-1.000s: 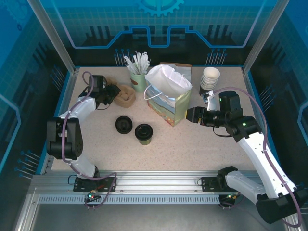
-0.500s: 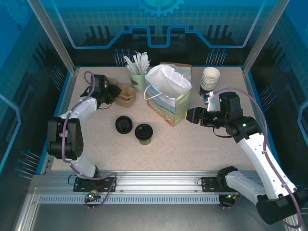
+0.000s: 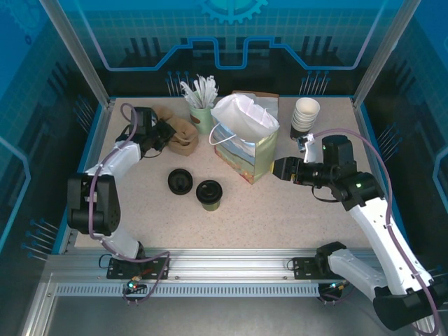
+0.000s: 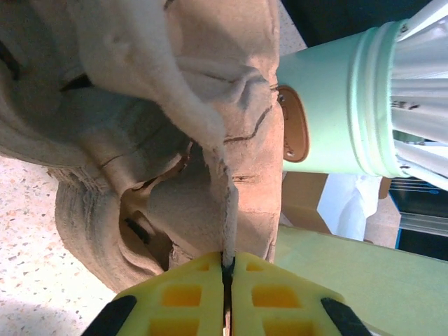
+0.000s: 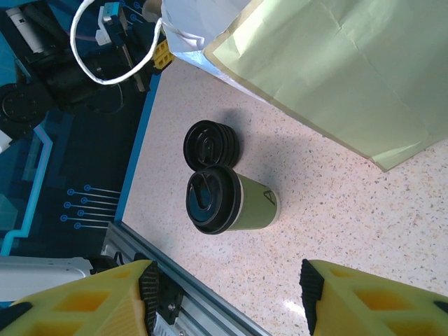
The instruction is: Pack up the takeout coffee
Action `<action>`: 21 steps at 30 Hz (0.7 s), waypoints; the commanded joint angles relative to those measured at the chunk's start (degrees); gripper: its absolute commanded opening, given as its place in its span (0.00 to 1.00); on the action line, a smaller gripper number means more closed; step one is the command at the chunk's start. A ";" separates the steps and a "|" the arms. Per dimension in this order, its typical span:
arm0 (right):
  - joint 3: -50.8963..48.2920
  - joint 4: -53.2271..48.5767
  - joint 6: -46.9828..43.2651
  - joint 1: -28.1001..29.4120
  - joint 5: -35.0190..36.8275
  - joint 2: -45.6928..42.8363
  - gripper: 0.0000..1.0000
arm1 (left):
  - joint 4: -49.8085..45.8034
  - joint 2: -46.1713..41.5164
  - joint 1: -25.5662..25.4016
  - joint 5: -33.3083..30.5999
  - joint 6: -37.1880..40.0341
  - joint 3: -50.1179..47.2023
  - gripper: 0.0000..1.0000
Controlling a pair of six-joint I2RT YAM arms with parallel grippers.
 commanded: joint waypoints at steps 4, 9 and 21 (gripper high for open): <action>-0.15 -1.00 0.00 -1.08 -0.97 -1.07 0.58 | -2.36 -6.69 -0.41 -0.10 -0.51 1.85 0.07; 0.60 0.34 -0.29 -1.10 -1.78 -1.77 0.58 | -7.37 -13.77 -0.37 -2.67 1.19 3.30 0.04; 7.84 6.22 -3.76 -1.15 -6.03 -1.16 0.58 | -22.04 -26.21 -1.49 3.22 11.17 16.53 0.01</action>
